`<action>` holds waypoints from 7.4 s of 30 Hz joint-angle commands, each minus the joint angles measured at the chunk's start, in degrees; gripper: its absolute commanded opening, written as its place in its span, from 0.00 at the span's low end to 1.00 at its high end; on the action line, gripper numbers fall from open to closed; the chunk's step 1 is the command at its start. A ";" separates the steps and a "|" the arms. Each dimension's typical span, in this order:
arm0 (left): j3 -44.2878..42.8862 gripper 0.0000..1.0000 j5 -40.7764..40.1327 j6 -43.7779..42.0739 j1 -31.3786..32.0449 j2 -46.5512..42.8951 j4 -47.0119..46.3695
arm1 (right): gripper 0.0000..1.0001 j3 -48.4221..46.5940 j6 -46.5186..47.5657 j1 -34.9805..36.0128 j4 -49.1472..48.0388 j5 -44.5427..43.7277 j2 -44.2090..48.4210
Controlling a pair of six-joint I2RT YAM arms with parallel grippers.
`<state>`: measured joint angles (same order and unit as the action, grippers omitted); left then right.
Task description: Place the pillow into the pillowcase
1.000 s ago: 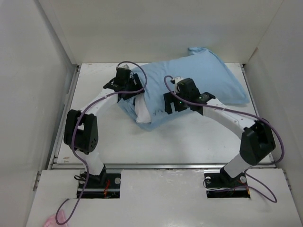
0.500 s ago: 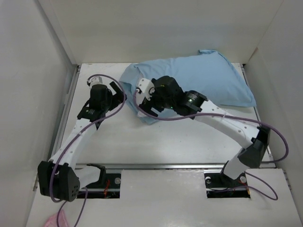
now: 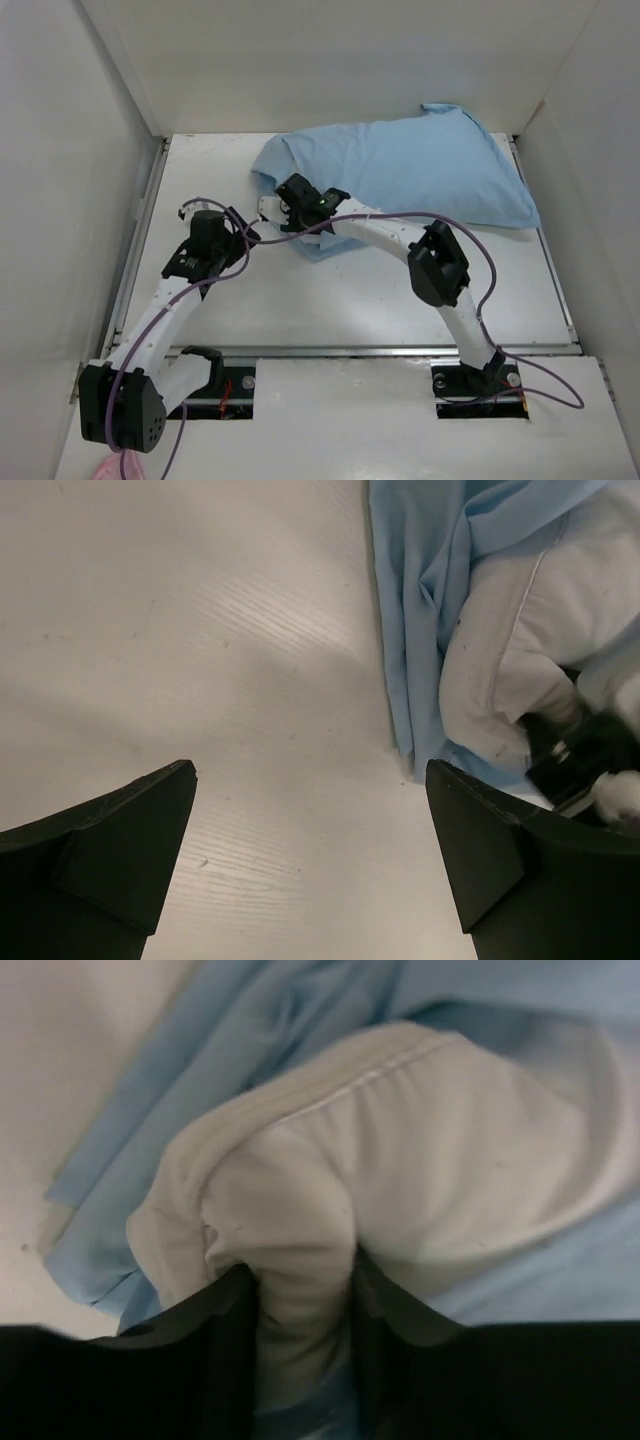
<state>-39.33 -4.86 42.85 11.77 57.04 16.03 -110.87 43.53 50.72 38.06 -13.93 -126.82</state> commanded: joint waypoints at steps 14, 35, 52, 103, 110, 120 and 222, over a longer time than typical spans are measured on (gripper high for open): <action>-6.10 0.98 14.97 -3.12 0.53 17.03 -25.07 | 0.00 -0.93 -19.35 -3.96 -11.96 9.72 18.27; -23.16 0.66 12.61 0.04 6.24 44.74 -26.05 | 0.00 -7.17 -30.52 -7.56 -13.10 16.12 21.44; -14.81 0.00 0.82 -5.06 7.39 7.58 -12.70 | 0.00 -3.12 -36.05 -7.04 -13.72 12.18 6.60; -31.51 0.00 -3.32 -6.11 7.92 30.07 2.69 | 0.63 6.10 -49.94 -2.98 -5.54 -1.28 25.49; -34.48 0.00 0.28 -7.34 10.46 20.75 -2.22 | 0.61 7.33 -51.08 -4.22 -5.54 0.13 23.82; -45.56 0.00 5.30 -5.68 12.58 40.23 -3.56 | 0.61 10.85 -52.14 -6.60 -7.48 5.31 25.05; -47.50 0.37 -13.95 14.62 19.87 47.74 -12.24 | 0.00 10.06 -56.10 -4.05 -1.50 14.98 31.20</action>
<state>-85.23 -12.19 49.32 32.21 105.34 5.56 -101.19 -12.29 44.42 39.99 -6.33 -98.37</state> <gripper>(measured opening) 0.347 0.012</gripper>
